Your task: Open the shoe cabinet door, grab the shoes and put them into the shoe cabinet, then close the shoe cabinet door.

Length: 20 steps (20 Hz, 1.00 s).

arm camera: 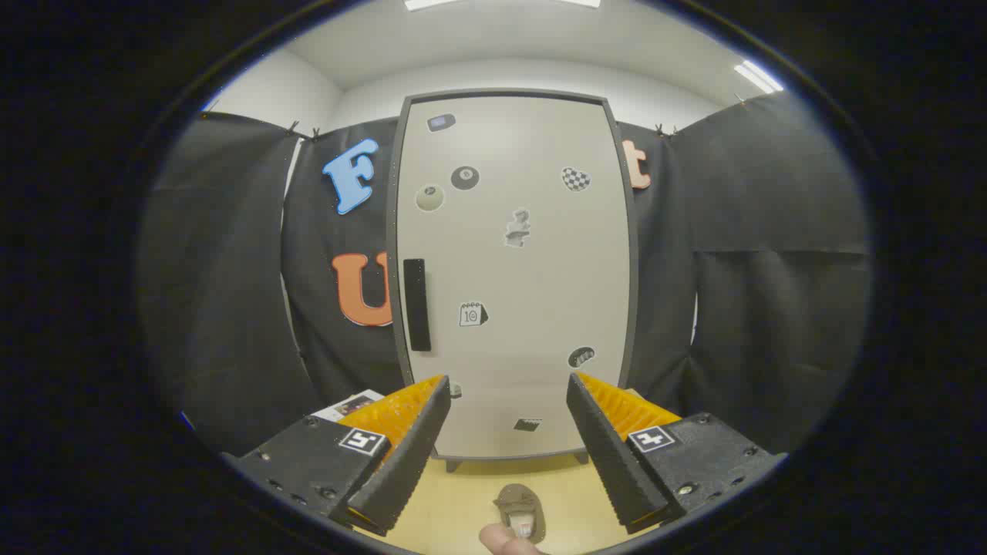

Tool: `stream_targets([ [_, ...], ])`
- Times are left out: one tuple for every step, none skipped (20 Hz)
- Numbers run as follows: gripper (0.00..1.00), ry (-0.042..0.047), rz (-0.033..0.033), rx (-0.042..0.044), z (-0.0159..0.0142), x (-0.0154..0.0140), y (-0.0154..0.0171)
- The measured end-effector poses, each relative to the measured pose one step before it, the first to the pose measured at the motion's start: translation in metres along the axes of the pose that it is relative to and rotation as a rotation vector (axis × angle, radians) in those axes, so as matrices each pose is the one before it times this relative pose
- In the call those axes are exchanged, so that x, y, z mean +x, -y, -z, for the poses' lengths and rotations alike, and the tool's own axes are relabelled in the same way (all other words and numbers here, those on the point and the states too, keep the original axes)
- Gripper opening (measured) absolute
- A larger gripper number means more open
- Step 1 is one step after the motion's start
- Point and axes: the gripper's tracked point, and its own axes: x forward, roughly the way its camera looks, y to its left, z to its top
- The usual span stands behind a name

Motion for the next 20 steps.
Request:
stream_targets([
  [0.99,0.00566,-0.00137,0.00012,-0.00171,-0.00024,0.00045],
  [0.99,0.00702,0.00099,-0.00057,-0.00278,-0.00107,0.00095],
  [0.99,0.00796,0.00182,-0.00375,-0.00085,-0.00005,0.00078],
  [0.99,0.00795,0.00112,-0.00398,-0.00188,-0.00167,0.00048],
  [0.99,0.00747,-0.00051,-0.00402,-0.00091,-0.0015,-0.00014],
  [0.99,0.00281,-0.00395,-0.00791,-0.00078,-0.00184,-0.00029],
  [0.99,0.00336,-0.00729,-0.00815,-0.00019,-0.00202,-0.00248],
  [0.99,0.00785,-0.00585,-0.00353,-0.00302,-0.00184,-0.00144],
  [0.99,0.00705,-0.00589,-0.00164,-0.00209,-0.00141,-0.00151],
  [0.99,0.00429,-0.00582,-0.00145,-0.00095,-0.00119,-0.00197],
  [0.99,0.00415,-0.00316,-0.00231,-0.0003,-0.00017,-0.00154],
  [0.99,0.00039,-0.00604,-0.00444,-0.00065,0.00017,-0.0024],
  [0.99,-0.00382,-0.00757,-0.00013,0.00195,0.00048,-0.00342],
  [0.99,-0.00424,-0.00701,0.00372,0.00043,0.00092,-0.00399],
  [0.99,-0.00399,-0.00799,0.00458,0.00005,0.00256,-0.00416],
  [0.99,-0.00419,-0.009,0.00259,-0.00011,0.00353,-0.0049],
  [0.99,-0.00393,-0.00956,0.00238,0.00009,0.00448,-0.00527],
  [0.99,-0.0071,-0.01393,0.00222,-0.00015,0.00478,-0.00583],
  [0.99,-0.00246,-0.01492,0.00396,-0.00015,0.00409,-0.00541],
  [0.99,0.00417,-0.00908,0.0064,-0.00366,0.00639,-0.00501],
])
